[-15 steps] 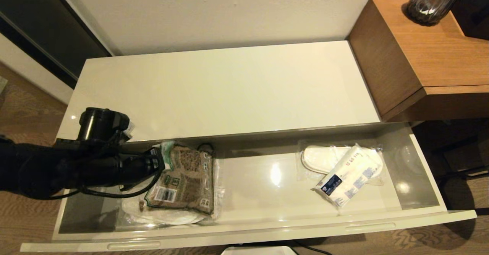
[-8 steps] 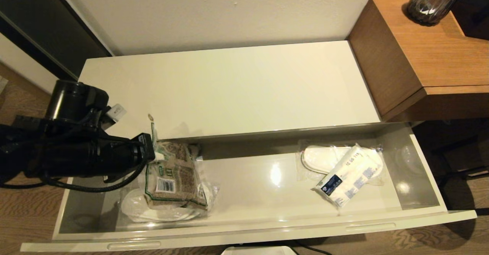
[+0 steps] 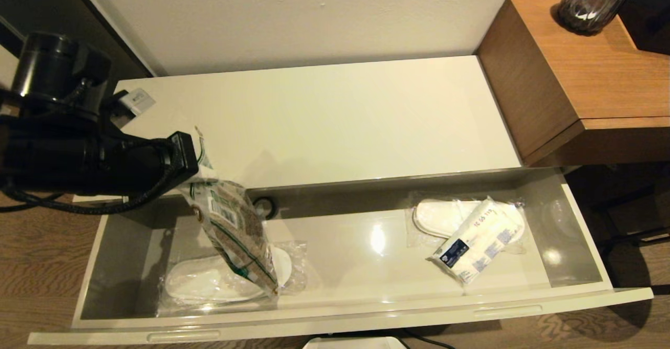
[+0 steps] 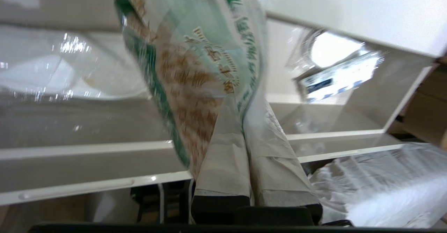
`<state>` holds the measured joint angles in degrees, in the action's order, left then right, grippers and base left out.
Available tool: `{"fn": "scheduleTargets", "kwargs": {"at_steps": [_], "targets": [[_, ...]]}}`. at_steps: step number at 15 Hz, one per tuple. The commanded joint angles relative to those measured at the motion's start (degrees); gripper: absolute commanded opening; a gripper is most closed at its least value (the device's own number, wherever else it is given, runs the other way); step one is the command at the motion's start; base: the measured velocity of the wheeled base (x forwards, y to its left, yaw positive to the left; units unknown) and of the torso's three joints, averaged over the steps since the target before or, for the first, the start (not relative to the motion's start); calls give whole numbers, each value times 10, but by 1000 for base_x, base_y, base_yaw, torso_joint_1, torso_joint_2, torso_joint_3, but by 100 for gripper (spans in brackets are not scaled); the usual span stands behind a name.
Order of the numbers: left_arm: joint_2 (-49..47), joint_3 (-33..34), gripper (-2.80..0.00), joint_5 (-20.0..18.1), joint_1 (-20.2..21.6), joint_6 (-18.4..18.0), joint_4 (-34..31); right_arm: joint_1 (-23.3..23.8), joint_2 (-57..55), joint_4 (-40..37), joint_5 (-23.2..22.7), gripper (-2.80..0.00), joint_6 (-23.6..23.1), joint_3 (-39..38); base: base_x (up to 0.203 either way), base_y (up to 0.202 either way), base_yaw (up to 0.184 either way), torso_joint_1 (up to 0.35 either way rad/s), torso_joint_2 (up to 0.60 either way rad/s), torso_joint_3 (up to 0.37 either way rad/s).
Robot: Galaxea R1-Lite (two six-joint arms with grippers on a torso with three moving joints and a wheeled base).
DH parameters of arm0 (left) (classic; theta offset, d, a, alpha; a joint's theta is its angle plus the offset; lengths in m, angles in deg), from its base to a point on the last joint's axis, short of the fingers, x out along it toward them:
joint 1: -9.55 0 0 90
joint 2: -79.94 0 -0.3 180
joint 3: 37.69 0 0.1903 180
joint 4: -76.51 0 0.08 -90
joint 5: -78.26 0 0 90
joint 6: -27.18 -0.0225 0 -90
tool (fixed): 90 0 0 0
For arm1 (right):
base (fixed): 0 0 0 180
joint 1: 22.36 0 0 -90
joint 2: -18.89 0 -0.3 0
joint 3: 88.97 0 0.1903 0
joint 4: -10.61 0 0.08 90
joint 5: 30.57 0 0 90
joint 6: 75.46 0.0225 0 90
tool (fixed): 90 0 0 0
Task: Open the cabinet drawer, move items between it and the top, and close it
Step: Take out the solid drinks from the drawer
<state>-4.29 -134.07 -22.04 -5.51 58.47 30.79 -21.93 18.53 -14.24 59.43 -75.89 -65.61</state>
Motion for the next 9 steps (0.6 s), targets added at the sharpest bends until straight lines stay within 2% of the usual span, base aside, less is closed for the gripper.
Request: {"fn": "scheduleTargets", "kwargs": {"at_steps": [1,7,9], "targets": [[-3,-59,-280,-1,-2,1,-29,0,0,0,0,-280,0,-1,0,0,0,0,0,0],[-27,-201,-280,2,1,-36,-112,0,0,0,0,-280,0,-1,0,0,0,0,0,0],[-50,-261,-280,16,1,-48,-125,0,0,0,0,-280,0,0,0,0,0,0,0,0]]}}
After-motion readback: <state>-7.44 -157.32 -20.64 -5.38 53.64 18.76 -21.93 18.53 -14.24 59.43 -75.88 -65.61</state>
